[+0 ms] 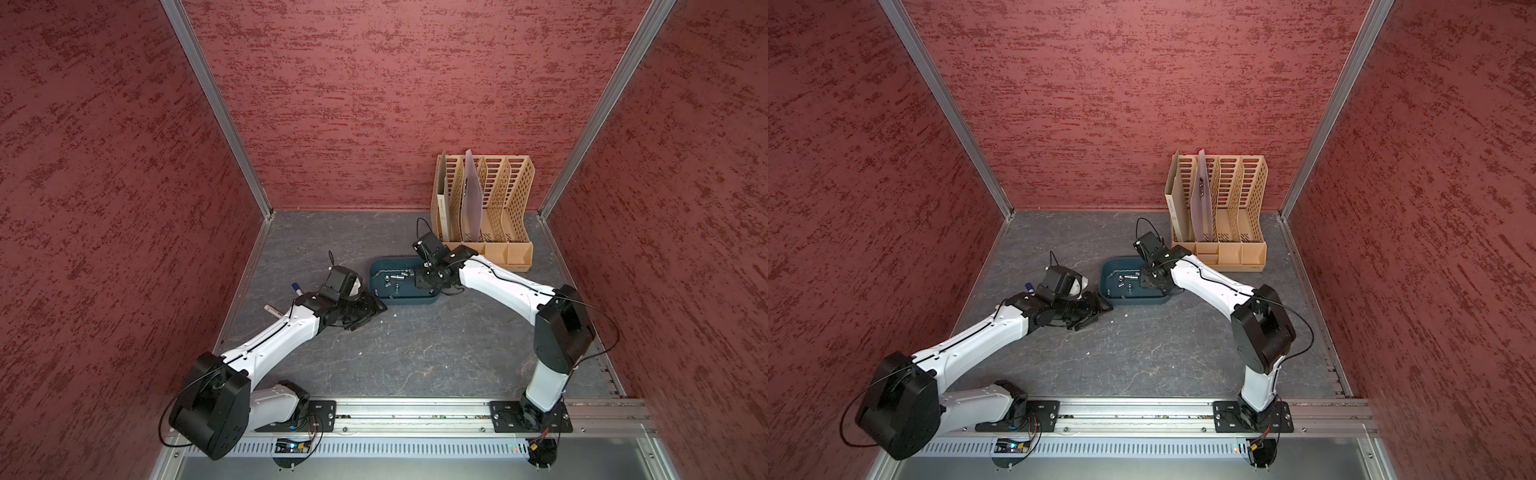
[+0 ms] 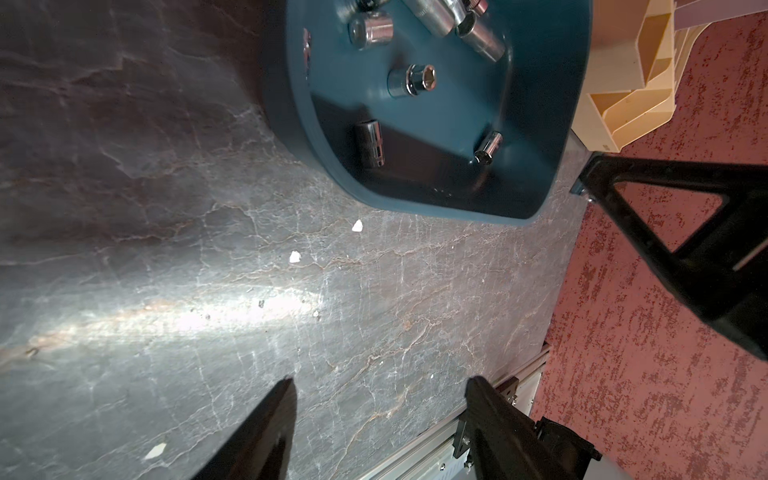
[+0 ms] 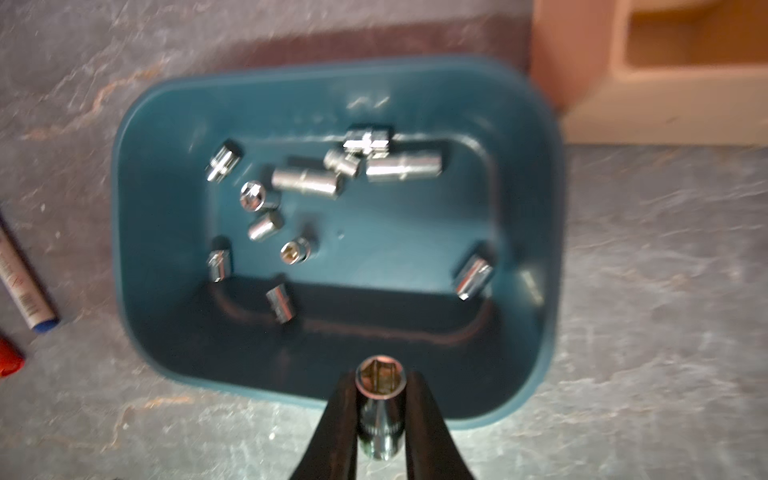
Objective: Put the socket on the desktop into the storage box
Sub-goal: Place the socket head in the storage box.
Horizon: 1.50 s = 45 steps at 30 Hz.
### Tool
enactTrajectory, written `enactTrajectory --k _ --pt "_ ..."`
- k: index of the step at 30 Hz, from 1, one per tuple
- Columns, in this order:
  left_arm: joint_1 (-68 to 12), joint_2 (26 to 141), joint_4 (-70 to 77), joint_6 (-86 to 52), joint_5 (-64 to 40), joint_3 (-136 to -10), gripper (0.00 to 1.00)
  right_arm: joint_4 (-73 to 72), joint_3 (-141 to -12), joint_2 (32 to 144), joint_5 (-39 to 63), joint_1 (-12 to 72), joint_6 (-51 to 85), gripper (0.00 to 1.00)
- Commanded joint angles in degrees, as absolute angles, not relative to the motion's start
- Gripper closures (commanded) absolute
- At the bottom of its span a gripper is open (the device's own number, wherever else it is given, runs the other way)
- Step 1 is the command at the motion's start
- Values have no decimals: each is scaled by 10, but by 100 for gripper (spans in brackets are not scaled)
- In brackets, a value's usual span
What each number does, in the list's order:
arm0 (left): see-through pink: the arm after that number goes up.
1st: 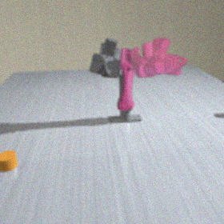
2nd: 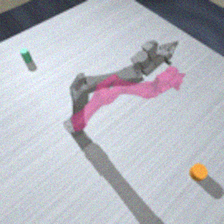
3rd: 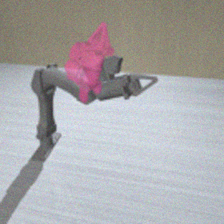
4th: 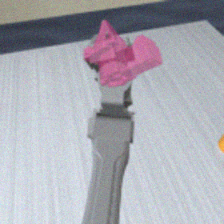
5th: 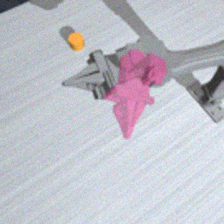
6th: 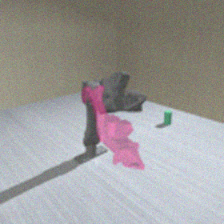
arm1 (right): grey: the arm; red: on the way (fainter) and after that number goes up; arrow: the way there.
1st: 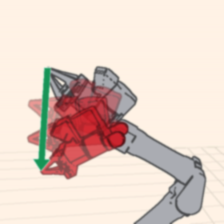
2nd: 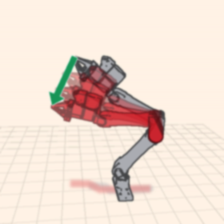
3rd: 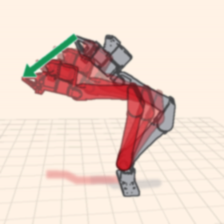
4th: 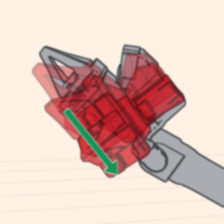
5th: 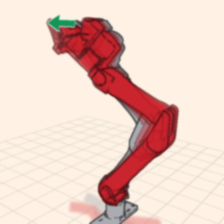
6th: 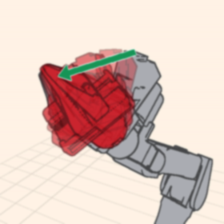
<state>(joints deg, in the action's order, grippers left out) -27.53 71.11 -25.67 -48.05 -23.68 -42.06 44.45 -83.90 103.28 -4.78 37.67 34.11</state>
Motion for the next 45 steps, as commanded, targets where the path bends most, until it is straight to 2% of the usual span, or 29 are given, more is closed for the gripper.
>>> enactTrajectory --k 1,12,32,39,45 --pt "-281 720 -243 -483 -230 -435 33 451 -861 1052 -85 361 321 86" --pt "-283 727 -245 -480 -230 -438 33 435 -877 1106 -122 341 308 86" --pt "-277 716 -252 -477 -226 -423 33 421 -882 1136 -134 334 309 83" --pt "-271 711 -253 -475 -225 -417 33 422 -873 1115 -131 334 312 67" --pt "-266 711 -252 -475 -225 -419 33 422 -866 1100 -127 334 310 64"
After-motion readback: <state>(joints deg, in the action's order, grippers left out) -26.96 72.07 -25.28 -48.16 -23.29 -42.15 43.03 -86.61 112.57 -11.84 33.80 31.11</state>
